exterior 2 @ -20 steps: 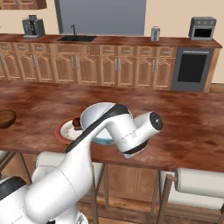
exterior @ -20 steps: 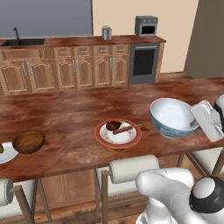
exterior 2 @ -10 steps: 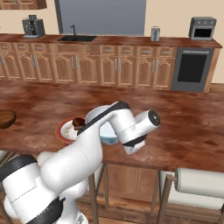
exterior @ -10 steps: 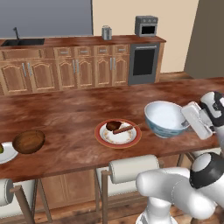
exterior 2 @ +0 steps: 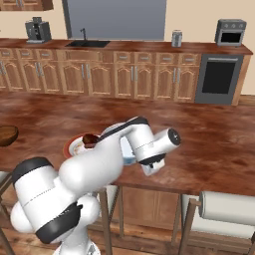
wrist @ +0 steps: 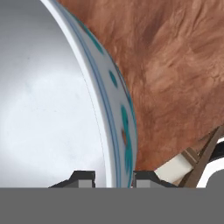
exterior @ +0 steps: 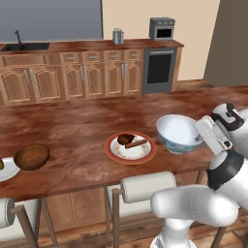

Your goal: Take the smaller bowl and place it next to the appetizer plate on the dining counter , and place the larger bowl next to the plate with cooked food.

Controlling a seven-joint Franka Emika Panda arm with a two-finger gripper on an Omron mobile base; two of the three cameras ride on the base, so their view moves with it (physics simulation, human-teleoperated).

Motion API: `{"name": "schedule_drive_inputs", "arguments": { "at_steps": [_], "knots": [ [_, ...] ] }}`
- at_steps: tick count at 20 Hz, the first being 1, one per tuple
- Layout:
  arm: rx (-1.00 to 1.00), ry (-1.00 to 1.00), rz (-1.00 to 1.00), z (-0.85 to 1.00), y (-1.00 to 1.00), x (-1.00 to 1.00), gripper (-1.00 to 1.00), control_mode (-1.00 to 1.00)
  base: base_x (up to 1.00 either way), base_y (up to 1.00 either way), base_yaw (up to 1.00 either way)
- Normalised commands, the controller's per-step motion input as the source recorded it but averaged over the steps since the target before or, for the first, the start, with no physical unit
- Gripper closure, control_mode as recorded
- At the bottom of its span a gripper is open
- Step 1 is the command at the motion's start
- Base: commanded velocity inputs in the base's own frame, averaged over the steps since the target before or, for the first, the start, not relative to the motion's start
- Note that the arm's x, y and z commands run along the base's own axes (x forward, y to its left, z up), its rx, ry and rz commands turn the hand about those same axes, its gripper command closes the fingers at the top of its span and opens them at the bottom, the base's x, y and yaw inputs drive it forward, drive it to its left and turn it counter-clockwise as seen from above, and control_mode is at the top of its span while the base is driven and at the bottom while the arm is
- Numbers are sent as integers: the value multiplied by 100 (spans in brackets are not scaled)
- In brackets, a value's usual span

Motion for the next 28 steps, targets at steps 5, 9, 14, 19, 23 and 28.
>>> {"name": "schedule_drive_inputs", "arguments": {
  "at_steps": [5, 9, 14, 19, 23, 28],
  "knots": [
    [0, 0, 0, -32, 0, 27, 100, -100, 0, 0, 0],
    [0, 0, 0, -29, 0, 26, 100, -100, 0, 0, 0],
    [0, 0, 0, -26, 0, 21, 100, -100, 0, 0, 0],
    [0, 0, 0, -24, 0, 17, 100, -100, 0, 0, 0],
    [0, 0, 0, -22, 0, 11, -100, -100, 0, 0, 0],
    [0, 0, 0, -4, 0, 0, -100, -100, 0, 0, 0]
  ]
}}
